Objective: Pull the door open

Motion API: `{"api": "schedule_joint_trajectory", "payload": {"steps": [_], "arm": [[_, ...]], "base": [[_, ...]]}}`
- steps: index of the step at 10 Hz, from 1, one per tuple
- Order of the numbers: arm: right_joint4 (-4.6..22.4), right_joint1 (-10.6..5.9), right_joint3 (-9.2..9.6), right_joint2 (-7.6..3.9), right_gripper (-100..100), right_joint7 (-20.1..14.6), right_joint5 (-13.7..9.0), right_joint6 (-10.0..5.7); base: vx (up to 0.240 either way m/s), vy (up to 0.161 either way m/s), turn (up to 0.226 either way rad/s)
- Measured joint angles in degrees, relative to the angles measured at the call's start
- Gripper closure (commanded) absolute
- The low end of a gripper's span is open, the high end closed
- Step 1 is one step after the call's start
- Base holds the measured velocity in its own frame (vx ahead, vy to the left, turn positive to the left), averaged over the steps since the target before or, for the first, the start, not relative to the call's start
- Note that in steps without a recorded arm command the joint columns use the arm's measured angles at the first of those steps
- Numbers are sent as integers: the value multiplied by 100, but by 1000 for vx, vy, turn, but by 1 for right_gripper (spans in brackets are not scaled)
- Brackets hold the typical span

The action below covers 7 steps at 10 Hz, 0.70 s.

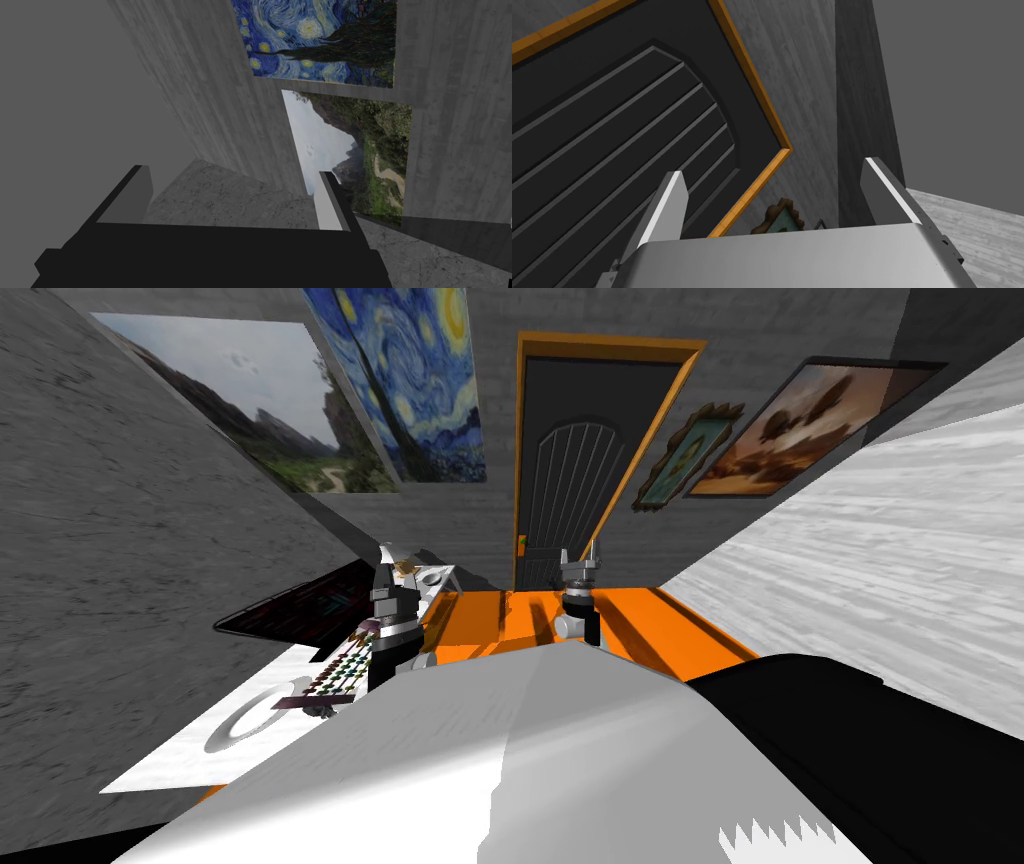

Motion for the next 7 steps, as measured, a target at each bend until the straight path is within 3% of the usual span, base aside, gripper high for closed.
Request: {"api": "schedule_joint_trajectory", "payload": {"steps": [7], "arm": [[816, -338, -188, -163, -100, -621, -396, 137]], "base": [[93, -18, 65]]}}
